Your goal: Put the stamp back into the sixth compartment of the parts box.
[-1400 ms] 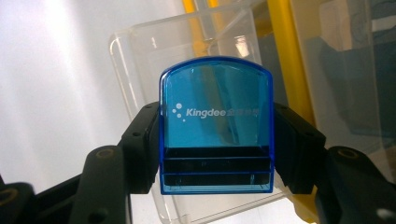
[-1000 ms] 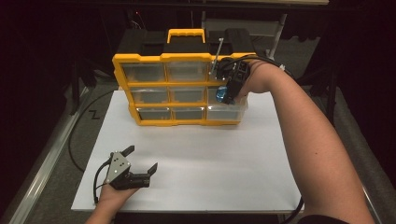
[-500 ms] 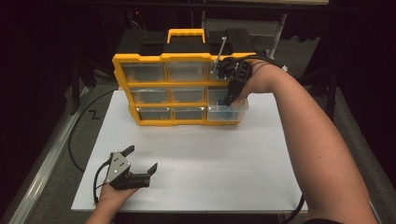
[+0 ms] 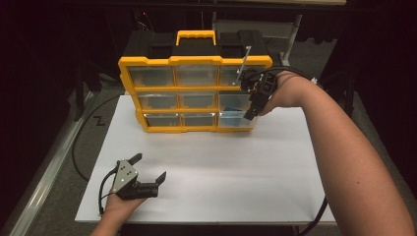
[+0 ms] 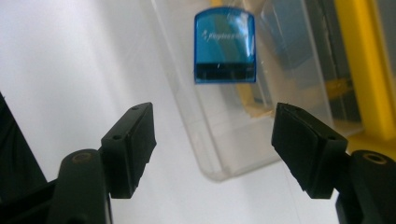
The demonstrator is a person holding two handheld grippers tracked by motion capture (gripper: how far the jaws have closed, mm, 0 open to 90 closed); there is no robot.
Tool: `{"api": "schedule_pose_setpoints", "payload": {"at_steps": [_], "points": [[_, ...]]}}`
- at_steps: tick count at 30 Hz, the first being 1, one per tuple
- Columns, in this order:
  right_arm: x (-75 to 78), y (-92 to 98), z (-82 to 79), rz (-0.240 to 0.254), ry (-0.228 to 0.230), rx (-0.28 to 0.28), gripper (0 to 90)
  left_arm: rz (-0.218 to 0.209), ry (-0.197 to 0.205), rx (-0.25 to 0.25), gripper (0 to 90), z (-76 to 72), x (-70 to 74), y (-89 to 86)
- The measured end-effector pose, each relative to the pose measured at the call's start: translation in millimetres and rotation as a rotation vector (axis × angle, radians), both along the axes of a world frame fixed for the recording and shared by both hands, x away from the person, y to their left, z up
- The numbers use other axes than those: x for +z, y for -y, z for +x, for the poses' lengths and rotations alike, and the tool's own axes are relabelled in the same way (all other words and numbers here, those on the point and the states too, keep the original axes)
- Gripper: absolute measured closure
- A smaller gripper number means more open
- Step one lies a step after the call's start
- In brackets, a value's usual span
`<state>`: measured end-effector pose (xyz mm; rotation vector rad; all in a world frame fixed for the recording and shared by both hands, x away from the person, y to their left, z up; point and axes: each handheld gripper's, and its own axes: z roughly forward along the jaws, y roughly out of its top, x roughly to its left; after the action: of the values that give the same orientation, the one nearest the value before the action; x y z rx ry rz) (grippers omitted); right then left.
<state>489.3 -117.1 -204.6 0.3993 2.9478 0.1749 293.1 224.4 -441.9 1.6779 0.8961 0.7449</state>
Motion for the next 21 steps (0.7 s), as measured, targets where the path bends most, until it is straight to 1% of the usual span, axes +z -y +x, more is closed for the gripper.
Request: {"api": "schedule_pose_setpoints", "payload": {"at_steps": [6, 8, 12, 13, 15, 21], "points": [[0.9, 8.6, -7.8, -0.002, -0.004, -0.007, 31.3, 0.002, 0.0, 0.001, 0.3, 0.3, -0.2, 0.3], [0.5, 13.9, -13.5, 0.003, -0.008, -0.013, 30.5, 0.002, -0.001, 0.002, 0.3, 0.5, -0.3, 0.0], [-1.1, 23.5, -18.2, 0.01, -0.009, -0.028, 29.7, 0.002, -0.001, 0.001, 0.3, 0.3, -0.1, -0.2], [-1.1, 23.5, -18.2, 0.01, -0.009, -0.028, 29.7, 0.002, -0.001, 0.001, 0.3, 0.3, -0.1, -0.2], [-3.7, 30.3, -21.0, 0.004, -0.017, -0.039, 28.5, 0.002, -0.001, 0.002, 0.3, 0.5, -0.1, -0.1], [-10.8, 40.4, -26.8, 0.001, -0.024, -0.062, 25.2, 0.004, -0.001, 0.001, 0.3, 0.9, -0.1, 0.0]]}}
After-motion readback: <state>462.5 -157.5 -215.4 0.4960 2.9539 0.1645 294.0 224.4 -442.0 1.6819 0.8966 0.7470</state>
